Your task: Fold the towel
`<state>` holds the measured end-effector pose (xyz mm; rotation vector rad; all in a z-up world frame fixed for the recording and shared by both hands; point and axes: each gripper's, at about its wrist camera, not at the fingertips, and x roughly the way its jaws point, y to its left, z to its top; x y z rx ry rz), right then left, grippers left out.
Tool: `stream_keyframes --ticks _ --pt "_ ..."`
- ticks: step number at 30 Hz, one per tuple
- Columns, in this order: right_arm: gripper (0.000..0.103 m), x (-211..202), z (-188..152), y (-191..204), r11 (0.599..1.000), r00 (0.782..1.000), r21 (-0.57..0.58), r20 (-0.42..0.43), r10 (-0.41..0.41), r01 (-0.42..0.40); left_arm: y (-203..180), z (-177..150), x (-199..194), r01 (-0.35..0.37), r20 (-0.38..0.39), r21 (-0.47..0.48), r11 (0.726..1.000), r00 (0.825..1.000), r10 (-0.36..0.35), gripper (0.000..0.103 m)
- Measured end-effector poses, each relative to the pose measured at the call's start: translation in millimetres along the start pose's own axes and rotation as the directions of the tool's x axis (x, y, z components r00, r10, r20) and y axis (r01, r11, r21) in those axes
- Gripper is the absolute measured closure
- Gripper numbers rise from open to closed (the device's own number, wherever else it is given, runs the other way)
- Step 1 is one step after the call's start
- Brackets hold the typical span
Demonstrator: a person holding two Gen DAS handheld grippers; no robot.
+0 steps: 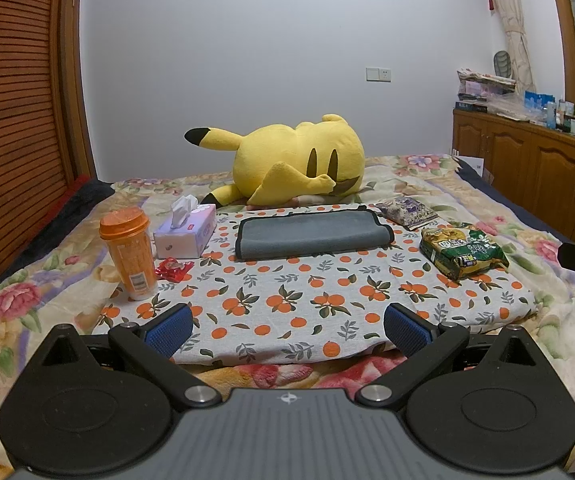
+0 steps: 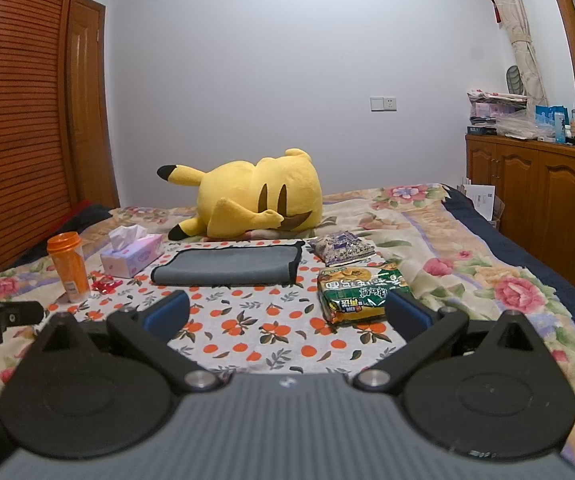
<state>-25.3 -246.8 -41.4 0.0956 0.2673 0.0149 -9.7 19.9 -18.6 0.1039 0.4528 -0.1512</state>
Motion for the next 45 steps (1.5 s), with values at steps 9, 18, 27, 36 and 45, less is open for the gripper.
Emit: stream_keyframes --ticks 9,18,27,36,45 --pt "0.000 -0.2 -0.2 0.5 1.000 1.000 0.000 0.002 -0.001 0.001 -0.1 0.5 -0.2 -0.001 0.000 0.001 1.000 1.000 0.001 0.000" --pt "0.000 -0.3 -0.2 0.3 1.000 1.000 0.000 0.002 -0.001 0.001 -0.7 -0.6 -0.4 -0.002 0.001 0.000 1.000 1.000 0.002 0.000" --pt "0.000 -0.3 -0.3 0.5 1.000 1.000 0.000 0.002 -0.001 0.001 3.0 -4.2 -0.4 -0.003 -0.002 0.003 1.000 1.000 0.003 0.000" --pt "0.000 -0.4 -0.6 0.5 1.000 1.000 0.000 0.003 -0.001 0.001 2.1 -3.4 -0.4 -0.003 -0.002 0.003 1.000 1.000 0.003 0.000" --pt "0.000 -0.6 -0.3 0.5 1.000 1.000 0.001 0.002 -0.001 0.001 1.6 -2.8 -0.1 -0.004 -0.003 0.004 1.000 1.000 0.004 0.000"
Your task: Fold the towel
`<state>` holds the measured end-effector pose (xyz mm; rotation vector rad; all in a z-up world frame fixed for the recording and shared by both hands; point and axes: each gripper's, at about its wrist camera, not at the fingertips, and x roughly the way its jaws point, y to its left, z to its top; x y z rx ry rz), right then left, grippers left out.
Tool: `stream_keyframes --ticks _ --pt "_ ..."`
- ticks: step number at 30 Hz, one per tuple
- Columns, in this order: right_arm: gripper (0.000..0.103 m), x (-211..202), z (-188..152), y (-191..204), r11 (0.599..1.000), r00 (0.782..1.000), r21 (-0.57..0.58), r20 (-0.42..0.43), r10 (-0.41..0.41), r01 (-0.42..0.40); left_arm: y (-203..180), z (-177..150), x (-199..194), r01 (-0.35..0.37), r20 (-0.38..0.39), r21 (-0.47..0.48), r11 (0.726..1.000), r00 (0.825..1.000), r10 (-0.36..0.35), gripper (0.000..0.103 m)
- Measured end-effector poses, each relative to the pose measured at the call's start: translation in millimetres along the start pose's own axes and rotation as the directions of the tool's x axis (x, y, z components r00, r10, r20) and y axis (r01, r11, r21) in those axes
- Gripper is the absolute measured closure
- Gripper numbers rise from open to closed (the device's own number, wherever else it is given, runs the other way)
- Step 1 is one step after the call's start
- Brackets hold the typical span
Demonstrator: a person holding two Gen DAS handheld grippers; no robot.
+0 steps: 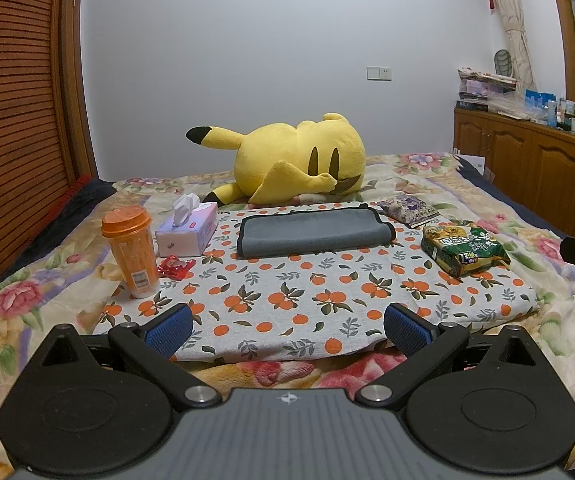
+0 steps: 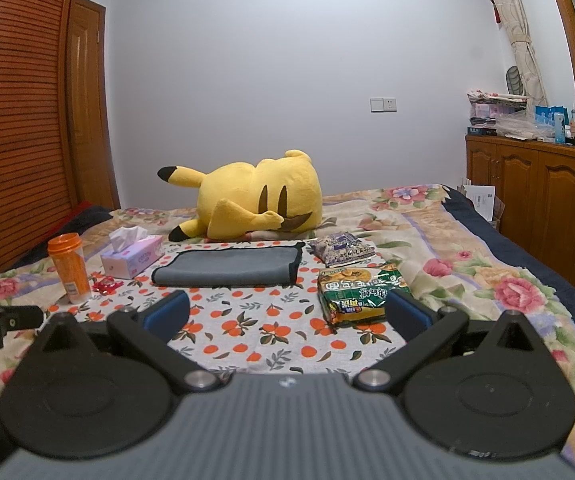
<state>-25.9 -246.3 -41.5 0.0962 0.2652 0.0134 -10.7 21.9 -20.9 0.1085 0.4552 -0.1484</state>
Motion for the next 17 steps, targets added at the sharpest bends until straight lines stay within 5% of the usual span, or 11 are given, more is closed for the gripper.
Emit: stream_keyframes --ticks 17 --pt "0.000 0.0 -0.1 -0.3 1.000 1.000 0.000 0.000 0.000 0.000 2.7 -1.8 -0.2 0.001 -0.003 0.002 1.000 1.000 -0.001 0.000"
